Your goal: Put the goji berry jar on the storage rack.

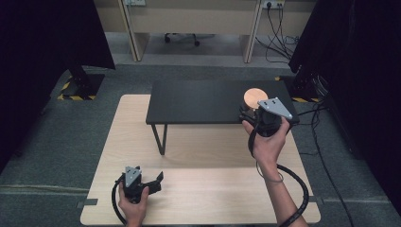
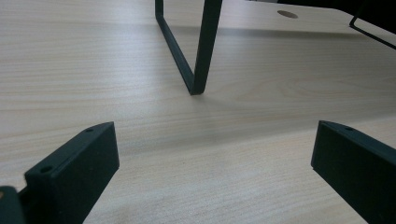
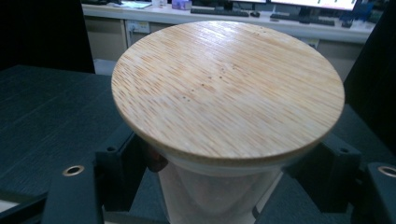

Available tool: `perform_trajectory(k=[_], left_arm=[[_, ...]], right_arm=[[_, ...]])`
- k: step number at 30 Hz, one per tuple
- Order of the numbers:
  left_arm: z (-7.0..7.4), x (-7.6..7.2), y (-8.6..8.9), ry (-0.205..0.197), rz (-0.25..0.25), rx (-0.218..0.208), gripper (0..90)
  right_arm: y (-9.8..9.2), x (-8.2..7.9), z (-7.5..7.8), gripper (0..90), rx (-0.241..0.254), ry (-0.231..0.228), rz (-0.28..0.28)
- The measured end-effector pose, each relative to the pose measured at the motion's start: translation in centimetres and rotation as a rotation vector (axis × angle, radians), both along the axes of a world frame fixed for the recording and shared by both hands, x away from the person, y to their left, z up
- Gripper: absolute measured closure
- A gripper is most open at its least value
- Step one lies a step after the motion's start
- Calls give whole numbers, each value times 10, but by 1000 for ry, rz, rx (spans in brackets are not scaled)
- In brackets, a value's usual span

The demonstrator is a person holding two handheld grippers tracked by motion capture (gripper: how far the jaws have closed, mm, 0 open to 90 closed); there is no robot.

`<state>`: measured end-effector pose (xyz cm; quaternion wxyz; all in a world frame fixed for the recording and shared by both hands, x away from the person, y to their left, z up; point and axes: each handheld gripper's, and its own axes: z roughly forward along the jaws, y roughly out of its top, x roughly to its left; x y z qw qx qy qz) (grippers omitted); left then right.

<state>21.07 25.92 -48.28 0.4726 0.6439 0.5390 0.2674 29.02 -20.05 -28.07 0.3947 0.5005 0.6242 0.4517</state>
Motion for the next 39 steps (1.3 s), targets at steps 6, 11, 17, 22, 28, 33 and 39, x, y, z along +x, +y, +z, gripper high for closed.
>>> perform_trajectory(k=[6, 11, 17, 22, 28, 33, 39], left_arm=[[0, 0, 0, 0, -1, 1, 2], [0, 0, 0, 0, 1, -1, 2], [0, 0, 0, 1, 0, 1, 2], [0, 0, -1, 1, 1, 3, 2], [0, 0, -1, 1, 1, 3, 2], [0, 0, -1, 1, 0, 3, 2], [0, 1, 0, 2, 0, 2, 2]], right_arm=[[3, 30, 2, 260, -1, 52, 11], [5, 43, 0, 261, -8, 72, 6], [-1, 52, -2, 261, 22, 82, 25], [-7, 55, -5, 261, 19, 68, 56], [-9, 56, -7, 261, 21, 63, 66], [-9, 55, -8, 261, 22, 60, 65], [-8, 55, -8, 261, 23, 60, 60]])
